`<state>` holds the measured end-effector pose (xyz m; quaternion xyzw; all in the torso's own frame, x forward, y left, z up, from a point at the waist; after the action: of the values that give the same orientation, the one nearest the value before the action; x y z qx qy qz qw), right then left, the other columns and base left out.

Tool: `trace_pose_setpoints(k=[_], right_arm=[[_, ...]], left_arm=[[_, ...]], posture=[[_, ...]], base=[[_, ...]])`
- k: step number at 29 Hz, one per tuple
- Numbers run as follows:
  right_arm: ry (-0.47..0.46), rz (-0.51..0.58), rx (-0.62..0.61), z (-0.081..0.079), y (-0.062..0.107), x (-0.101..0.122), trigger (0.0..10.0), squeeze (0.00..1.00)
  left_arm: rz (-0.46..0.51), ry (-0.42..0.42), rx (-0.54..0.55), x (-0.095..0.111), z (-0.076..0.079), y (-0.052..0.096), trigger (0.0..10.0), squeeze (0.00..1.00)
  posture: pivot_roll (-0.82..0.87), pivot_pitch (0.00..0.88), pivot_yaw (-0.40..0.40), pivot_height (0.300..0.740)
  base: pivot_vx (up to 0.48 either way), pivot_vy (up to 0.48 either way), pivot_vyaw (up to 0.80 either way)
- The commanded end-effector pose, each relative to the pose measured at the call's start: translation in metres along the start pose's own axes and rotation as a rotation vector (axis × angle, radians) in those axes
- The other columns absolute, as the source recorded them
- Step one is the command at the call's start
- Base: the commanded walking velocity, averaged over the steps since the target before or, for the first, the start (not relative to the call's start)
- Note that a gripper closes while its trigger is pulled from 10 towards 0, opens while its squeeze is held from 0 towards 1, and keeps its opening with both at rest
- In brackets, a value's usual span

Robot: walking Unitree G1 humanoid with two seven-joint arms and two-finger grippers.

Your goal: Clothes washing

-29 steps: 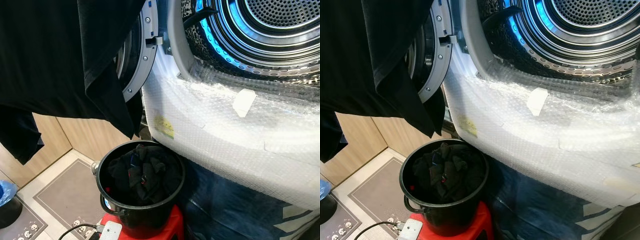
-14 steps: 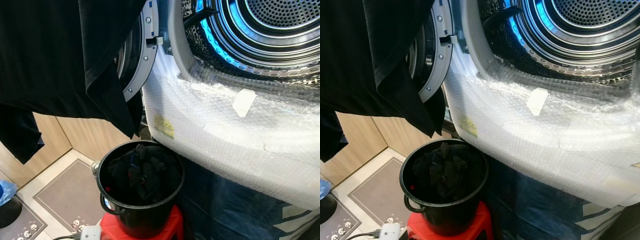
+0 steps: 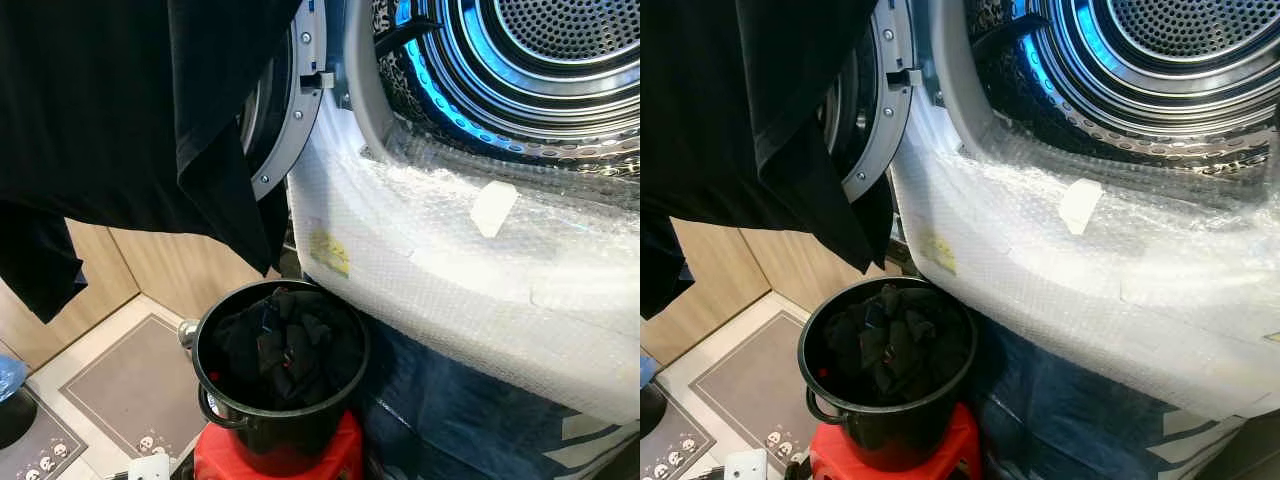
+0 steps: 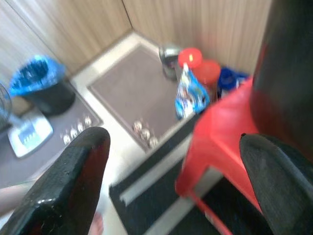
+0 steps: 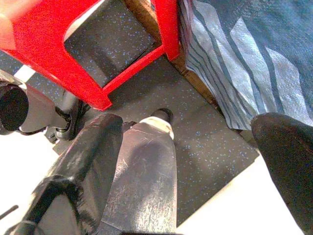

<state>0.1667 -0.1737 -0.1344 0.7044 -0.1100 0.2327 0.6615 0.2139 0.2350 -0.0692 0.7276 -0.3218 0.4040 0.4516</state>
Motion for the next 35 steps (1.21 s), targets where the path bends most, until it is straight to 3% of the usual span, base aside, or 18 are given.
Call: trace_pose_setpoints(k=[1, 11, 21, 32, 35], right_arm=[[0.007, -0.014, 0.009, -0.003, 0.000, -0.002, 10.0, 0.00], [0.026, -0.019, 0.019, -0.004, 0.000, -0.003, 10.0, 0.00], [0.058, -0.025, 0.029, -0.005, 0.000, -0.003, 10.0, 0.00], [0.049, -0.026, 0.033, -0.006, 0.000, -0.003, 10.0, 0.00], [0.046, -0.025, 0.032, -0.006, -0.001, -0.003, 10.0, 0.00]], left_arm=[[0.041, 0.004, 0.025, 0.004, -0.006, 0.002, 10.0, 0.00], [0.229, -0.016, -0.013, 0.026, 0.004, 0.012, 10.0, 0.00], [0.482, -0.027, 0.053, 0.067, -0.009, 0.022, 10.0, 0.00], [0.557, -0.045, 0.138, 0.085, -0.021, 0.024, 10.0, 0.00], [0.604, -0.035, 0.129, 0.100, -0.022, 0.022, 10.0, 0.00]], posture=[[0.04, 0.000, 0.007, 0.740], [0.06, 0.000, -0.006, 0.740], [0.08, 0.000, -0.015, 0.740], [0.08, 0.000, -0.007, 0.740], [0.08, 0.000, -0.007, 0.740]], base=[[0.000, 0.000, 0.00], [0.000, 0.000, 0.00], [0.000, 0.000, 0.00], [0.000, 0.000, 0.00], [0.000, 0.000, 0.00]])
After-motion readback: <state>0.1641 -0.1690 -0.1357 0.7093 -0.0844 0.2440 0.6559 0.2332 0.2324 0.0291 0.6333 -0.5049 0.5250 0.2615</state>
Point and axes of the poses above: a point about 5 cm out from each wrist's last joint towards the gripper, its own y axis pointing back from the gripper into the wrist, its own x axis along the axis of the wrist's last joint, z = x × y, the point moved 4 cm from there along -y, pointing out of the wrist towards the gripper, and after that the axes turned 7 degrees about -y, right-handed, at the moved point
